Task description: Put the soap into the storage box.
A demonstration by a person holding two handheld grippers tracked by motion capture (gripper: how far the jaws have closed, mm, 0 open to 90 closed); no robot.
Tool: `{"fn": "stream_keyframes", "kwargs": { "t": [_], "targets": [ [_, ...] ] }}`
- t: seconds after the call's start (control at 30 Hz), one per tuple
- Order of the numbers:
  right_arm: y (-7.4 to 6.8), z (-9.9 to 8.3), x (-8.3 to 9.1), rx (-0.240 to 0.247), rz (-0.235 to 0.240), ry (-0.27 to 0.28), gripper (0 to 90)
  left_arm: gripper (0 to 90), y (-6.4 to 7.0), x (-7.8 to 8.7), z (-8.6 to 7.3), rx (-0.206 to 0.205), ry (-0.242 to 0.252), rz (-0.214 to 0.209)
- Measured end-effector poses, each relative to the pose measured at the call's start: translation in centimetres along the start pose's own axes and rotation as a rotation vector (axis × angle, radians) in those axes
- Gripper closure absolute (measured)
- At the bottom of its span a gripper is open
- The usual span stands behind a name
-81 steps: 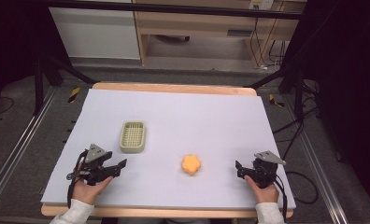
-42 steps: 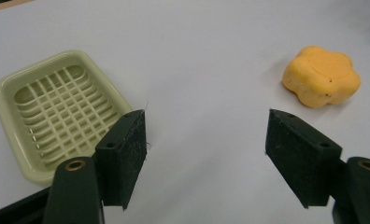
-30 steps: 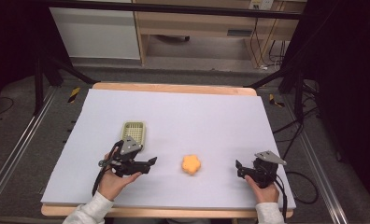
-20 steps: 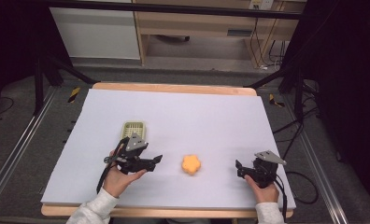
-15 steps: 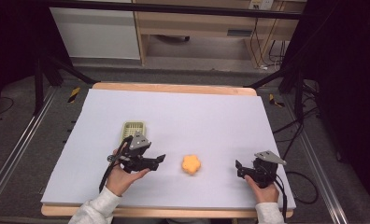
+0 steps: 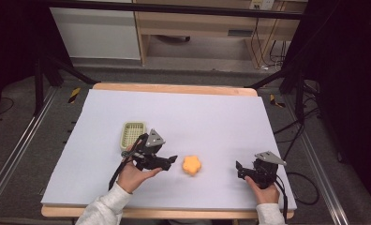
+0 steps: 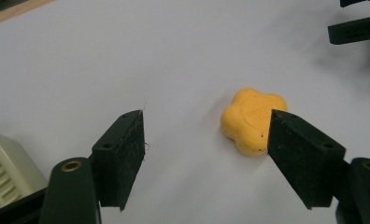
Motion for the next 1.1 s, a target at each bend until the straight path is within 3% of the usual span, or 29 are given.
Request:
{"fn": "stream_keyframes", "kwargs": {
  "t": [0.73, 1.1],
  "targets": [
    [0.0, 0.0, 0.0, -0.005, 0.003, 0.004, 5.1, 24.1, 3.1, -4.0, 1.4, -0.079, -0.111, -0.048],
    [0.1, 0.1, 0.0, -0.007, 0.003, 0.006, 5.1, 22.4, 3.9, -6.1, 1.7, -0.092, -0.166, -0.057]
  ]
}}
Point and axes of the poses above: each handheld gripper's, and its own axes: x roughly backward along the jaws, z roughly out of its top, y roughly to its right, the point moved 6 cm from there along -x, roughly forward along the jaws, and after that the axes turned 9 degrees about -y, right-handed, at the moved point
